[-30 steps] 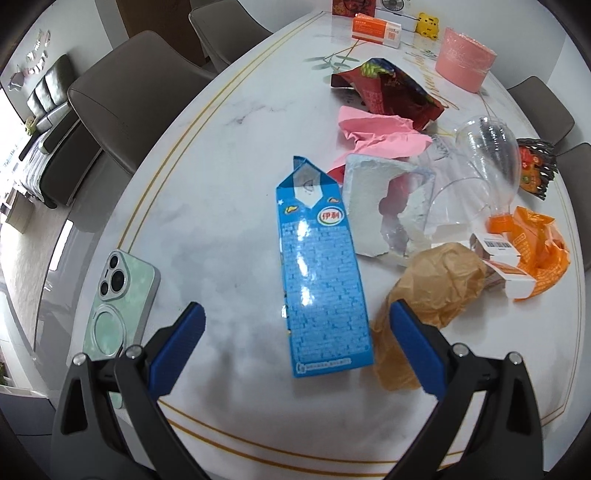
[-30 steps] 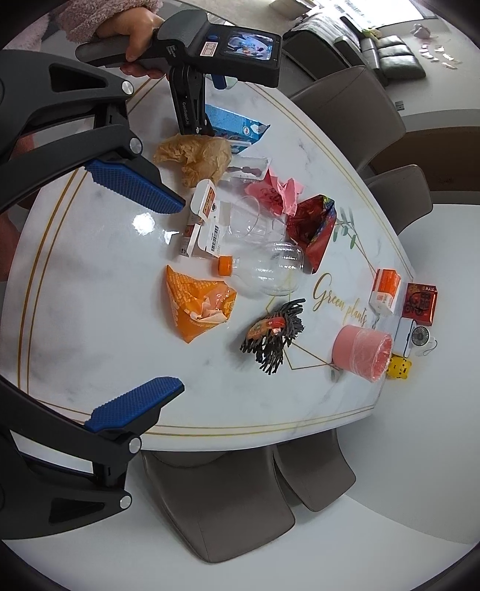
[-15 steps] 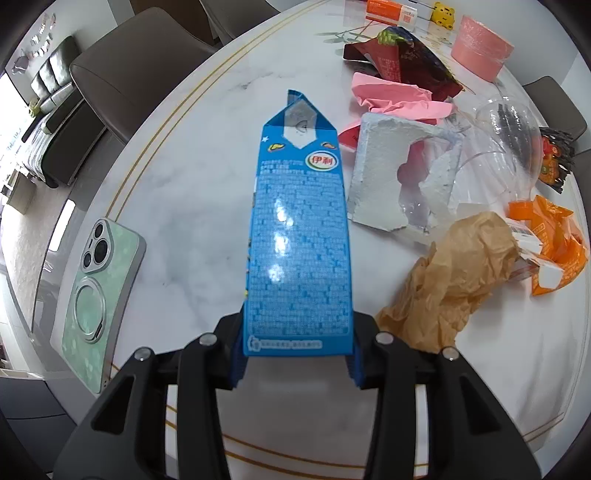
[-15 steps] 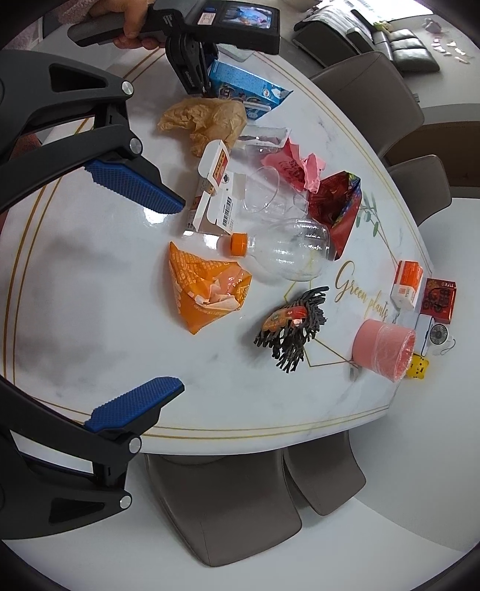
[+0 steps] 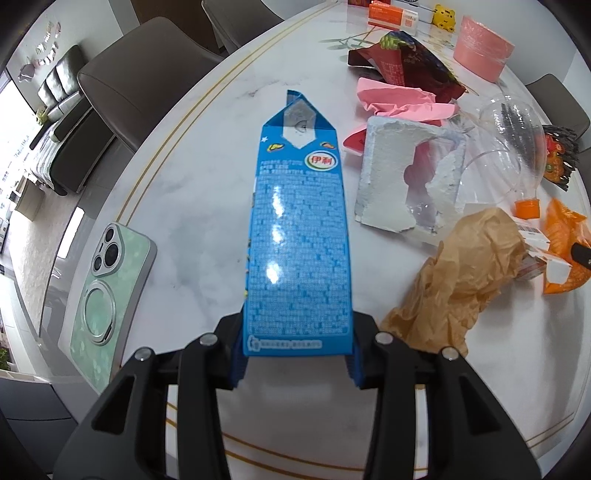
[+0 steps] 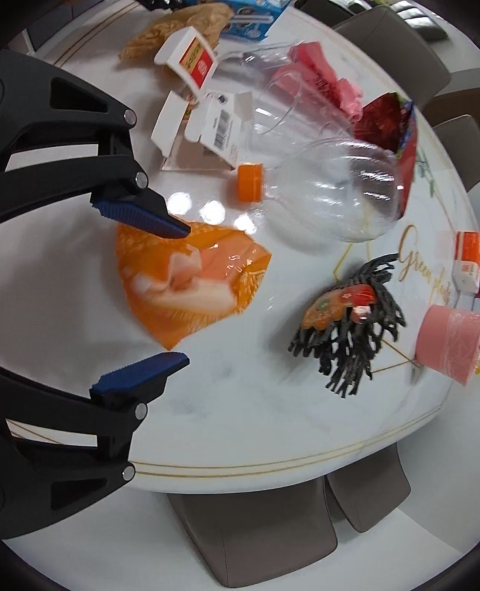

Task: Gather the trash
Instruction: 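Grasp the blue milk carton with the left tool while the right tool grasps the orange snack bag, then carry the carton and orange bag to the grey bin and open both tools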

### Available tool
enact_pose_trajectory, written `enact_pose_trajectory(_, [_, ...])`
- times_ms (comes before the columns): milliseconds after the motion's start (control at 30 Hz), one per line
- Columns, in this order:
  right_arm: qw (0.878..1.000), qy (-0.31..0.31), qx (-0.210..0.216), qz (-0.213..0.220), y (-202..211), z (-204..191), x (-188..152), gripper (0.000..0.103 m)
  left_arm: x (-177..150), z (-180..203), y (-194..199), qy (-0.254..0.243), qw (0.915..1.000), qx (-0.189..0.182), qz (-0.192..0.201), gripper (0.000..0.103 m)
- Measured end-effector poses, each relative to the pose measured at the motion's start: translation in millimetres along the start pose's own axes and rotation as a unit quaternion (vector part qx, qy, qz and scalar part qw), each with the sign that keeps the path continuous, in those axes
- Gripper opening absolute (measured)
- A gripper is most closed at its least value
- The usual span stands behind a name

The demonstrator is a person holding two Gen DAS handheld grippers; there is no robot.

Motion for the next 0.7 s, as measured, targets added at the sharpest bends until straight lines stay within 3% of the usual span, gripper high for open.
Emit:
enact_pose_trajectory(33, [1.000,0.005,-0.003,-0.011,-6,-2,-3,0.052,0,0,0,0.001,1.0000,0.001,0.000,0.042])
enact_pose_trajectory(133, [0.999,0.021,-0.017,-0.029,-20,-5,-15,0.026,1,-1,-1,0.006,1.0000,0.000,0.002,0.042])
enact_pose_trajectory(233, [0.999,0.031,-0.005,-0.013,-14,-5,-21,0.015,0,-2,1,0.011,0.9999,-0.003,0.005,0.041])
enact_pose_trajectory(433, [0.998,0.040,0.022,0.042,24,7,-27,0.011,-1,-5,14,0.021,0.9996,-0.005,0.017,0.041])
enact_pose_trajectory(700, [0.988,0.085,0.075,0.108,102,10,-28,0.011,-16,-7,64,0.039,0.9980,-0.010,0.049,0.041])
Point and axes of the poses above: each gripper's, at about its wrist camera, not at the fingertips, and y roughly against the way its jaws point, z to its right, x to its top, the point moved 1 cm from there along -y, roughly the way its jaws point, and after that the axes turned 3 degrees about -x, right-handed, at the moved point
